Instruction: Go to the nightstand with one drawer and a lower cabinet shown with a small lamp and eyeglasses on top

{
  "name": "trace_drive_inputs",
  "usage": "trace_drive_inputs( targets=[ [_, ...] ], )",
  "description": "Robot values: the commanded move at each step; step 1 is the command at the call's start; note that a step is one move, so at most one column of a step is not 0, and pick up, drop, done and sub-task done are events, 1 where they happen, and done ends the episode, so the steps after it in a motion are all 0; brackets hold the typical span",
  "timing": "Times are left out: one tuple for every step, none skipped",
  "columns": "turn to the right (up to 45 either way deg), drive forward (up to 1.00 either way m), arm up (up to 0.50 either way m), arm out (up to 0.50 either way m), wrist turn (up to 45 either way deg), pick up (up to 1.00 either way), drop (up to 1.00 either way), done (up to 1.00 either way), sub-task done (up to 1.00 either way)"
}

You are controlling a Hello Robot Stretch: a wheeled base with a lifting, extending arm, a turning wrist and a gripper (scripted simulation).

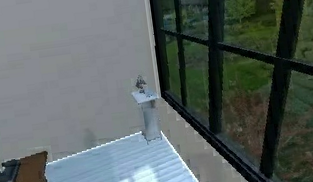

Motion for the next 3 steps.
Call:
trace_drive_inputs(
  targets=[
    [-15.0,0.0,0.0,0.0,0.0,0.0,0.0,0.0,0.0],
    [0.0,1.0,0.0,0.0,0.0,0.0,0.0,0.0,0.0],
    [-6.0,0.0,0.0,0.0,0.0,0.0,0.0,0.0,0.0]
  ],
)
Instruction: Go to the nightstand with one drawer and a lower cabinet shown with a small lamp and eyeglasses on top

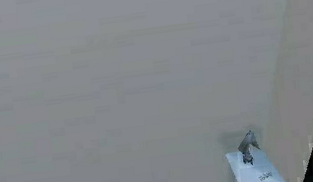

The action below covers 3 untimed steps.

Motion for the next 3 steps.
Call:
trace_drive_inputs(
  targets=[
    [0.0,0.05,0.0,0.0,0.0,0.0,0.0,0.0,0.0],
    [30.0,0.0,0.0,0.0,0.0,0.0,0.0,0.0,0.0],
    [0.0,0.0,0.0,0.0,0.0,0.0,0.0,1.0,0.0]
  ],
)
